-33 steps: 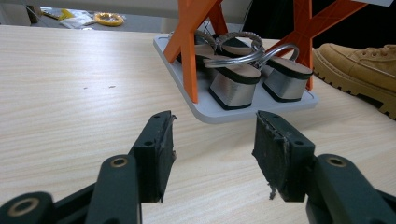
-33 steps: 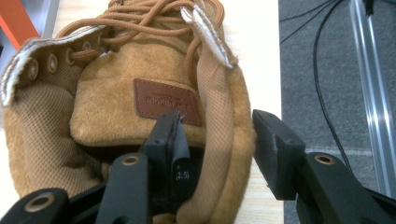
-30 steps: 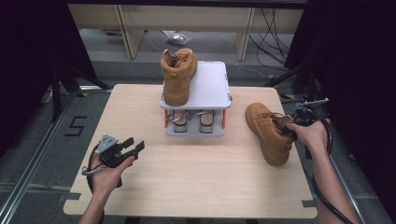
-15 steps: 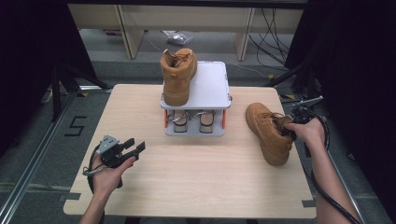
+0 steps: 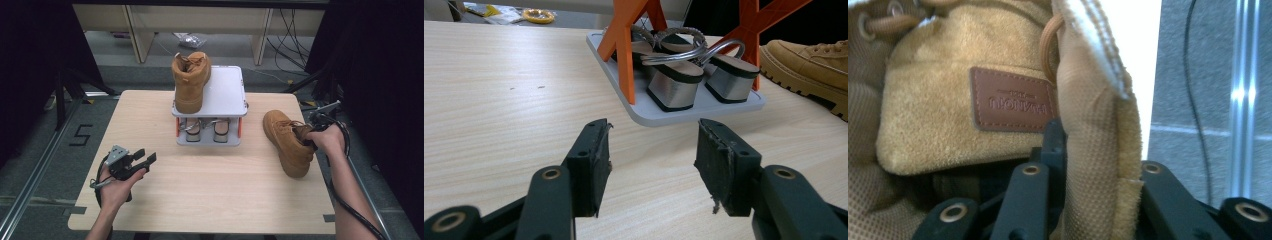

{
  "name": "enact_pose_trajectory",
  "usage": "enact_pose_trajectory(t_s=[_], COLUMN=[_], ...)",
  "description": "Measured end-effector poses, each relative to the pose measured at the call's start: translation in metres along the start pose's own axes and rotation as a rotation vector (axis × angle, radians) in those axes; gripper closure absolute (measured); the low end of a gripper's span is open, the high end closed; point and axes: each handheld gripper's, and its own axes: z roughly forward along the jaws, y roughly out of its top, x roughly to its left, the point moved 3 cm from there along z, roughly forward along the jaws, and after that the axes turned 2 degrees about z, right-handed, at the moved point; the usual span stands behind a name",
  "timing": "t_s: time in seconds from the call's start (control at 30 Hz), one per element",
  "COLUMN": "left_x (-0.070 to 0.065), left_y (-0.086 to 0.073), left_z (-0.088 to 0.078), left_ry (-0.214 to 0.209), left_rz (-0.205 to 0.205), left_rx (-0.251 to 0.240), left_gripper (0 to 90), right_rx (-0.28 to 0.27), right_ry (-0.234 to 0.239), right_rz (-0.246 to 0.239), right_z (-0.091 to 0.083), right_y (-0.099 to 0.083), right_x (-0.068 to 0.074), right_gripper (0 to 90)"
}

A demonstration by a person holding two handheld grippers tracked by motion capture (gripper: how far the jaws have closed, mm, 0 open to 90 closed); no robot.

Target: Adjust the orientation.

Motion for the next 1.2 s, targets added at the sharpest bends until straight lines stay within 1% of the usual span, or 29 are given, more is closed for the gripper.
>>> enact_pose_trajectory(t_s=[0.03, 0.07, 0.1, 0.13, 0.17, 0.2, 0.3, 0.33, 0.4, 0.47, 0.5, 0.53, 0.57, 0.63, 0.67, 0.7, 0.73, 0.77, 0.8, 0.83, 0.87, 0.9, 0.93, 1.0, 1.03, 1.1, 1.13, 1.17, 1.2], left_x=[0.0, 0.0, 0.0, 0.001, 0.001, 0.001, 0.003, 0.003, 0.004, 0.004, 0.004, 0.004, 0.004, 0.005, 0.005, 0.005, 0.005, 0.005, 0.005, 0.005, 0.005, 0.004, 0.003, 0.002, 0.002, 0.002, 0.002, 0.002, 0.002], left_y=[0.0, 0.0, 0.0, 0.0, 0.0, 0.0, 0.0, 0.0, 0.0, 0.0, 0.0, 0.0, 0.0, 0.0, 0.001, 0.001, 0.001, 0.001, 0.001, 0.001, 0.001, 0.001, 0.001, 0.001, 0.002, 0.002, 0.002, 0.002, 0.003], left_z=[0.0, 0.0, 0.0, 0.0, 0.0, 0.0, -0.001, 0.0, 0.0, 0.0, 0.0, 0.0, 0.0, 0.0, 0.001, 0.001, 0.001, 0.001, 0.001, 0.002, 0.003, 0.003, 0.004, 0.005, 0.005, 0.005, 0.005, 0.005, 0.004], left_ry=[0.0, 0.005, 0.005, 0.007, 0.007, 0.009, 0.01, 0.012, 0.013, 0.011, 0.007, 0.011, 0.011, 0.011, 0.012, 0.012, 0.013, 0.012, 0.012, 0.01, 0.003, 0.004, 0.003, 0.0, -0.001, -0.001, -0.001, -0.001, -0.002], left_rz=[0.0, -0.002, -0.002, -0.003, -0.003, -0.004, -0.005, -0.009, -0.012, -0.013, -0.014, -0.019, -0.019, -0.02, -0.022, -0.022, -0.021, -0.024, -0.024, -0.027, -0.026, -0.03, -0.031, -0.029, -0.028, -0.025, -0.027, -0.027, -0.024], left_rx=[0.0, 0.004, 0.004, 0.006, 0.006, 0.005, 0.005, 0.004, 0.003, 0.001, -0.002, -0.002, -0.002, 0.0, 0.002, 0.002, 0.0, 0.002, 0.002, -0.001, -0.004, 0.001, 0.001, -0.002, -0.001, 0.0, -0.003, -0.003, -0.003], left_gripper=[46.6, 46.7, 46.6, 46.6, 46.6, 46.7, 46.6, 46.7, 46.7, 46.7, 46.7, 46.7, 46.7, 46.7, 46.7, 46.7, 46.7, 46.7, 46.7, 46.7, 46.7, 46.7, 46.7, 46.7, 46.7, 46.7, 46.7, 46.7, 46.7], right_rx=[0.0, 0.007, 0.007, 0.011, 0.011, 0.03, 0.034, 0.048, 0.04, 0.04, 0.012, 0.026, 0.028, 0.028, 0.042, 0.042, 0.031, 0.012, 0.012, 0.015, 0.009, 0.003, 0.006, -0.002, -0.015, -0.007, -0.016, -0.028, -0.035], right_ry=[0.0, 0.026, 0.026, 0.047, 0.047, 0.076, 0.11, 0.116, 0.122, 0.126, 0.138, 0.118, 0.143, 0.154, 0.162, 0.162, 0.183, 0.183, 0.183, 0.214, 0.216, 0.239, 0.246, 0.245, 0.252, 0.253, 0.275, 0.271, 0.285], right_rz=[0.0, -0.027, -0.027, 0.013, 0.013, 0.085, 0.089, 0.113, 0.101, 0.11, 0.042, 0.005, 0.024, 0.032, 0.101, 0.101, 0.115, 0.097, 0.097, 0.17, 0.119, 0.149, 0.159, 0.153, 0.176, 0.183, 0.199, 0.17, 0.195], right_z=[0.0, -0.001, -0.001, -0.002, -0.002, -0.003, -0.005, -0.004, -0.005, -0.005, -0.004, -0.005, -0.006, -0.007, -0.01, -0.01, -0.012, -0.012, -0.012, -0.014, -0.016, -0.019, -0.02, -0.023, -0.023, -0.025, -0.028, -0.028, -0.029], right_y=[0.0, 0.001, 0.001, 0.0, 0.0, 0.001, 0.001, 0.001, 0.001, 0.002, 0.002, 0.001, 0.002, 0.002, 0.001, 0.001, 0.001, 0.001, 0.001, 0.002, 0.0, -0.001, -0.001, -0.003, -0.003, -0.005, -0.005, -0.006, -0.006], right_x=[0.0, -0.007, -0.007, -0.008, -0.008, -0.006, -0.006, -0.005, -0.005, -0.004, -0.01, -0.014, -0.014, -0.015, -0.012, -0.012, -0.015, -0.018, -0.018, -0.013, -0.02, -0.021, -0.021, -0.026, -0.026, -0.027, -0.028, -0.03, -0.03], right_gripper=[78.1, 79.2, 79.2, 80.0, 80.0, 81.3, 81.8, 82.3, 82.8, 82.9, 83.1, 83.2, 83.2, 83.4, 83.4, 83.4, 83.6, 83.6, 83.6, 83.6, 83.6, 83.7, 83.8, 83.9, 83.9, 83.9, 84.0, 83.9, 83.9])
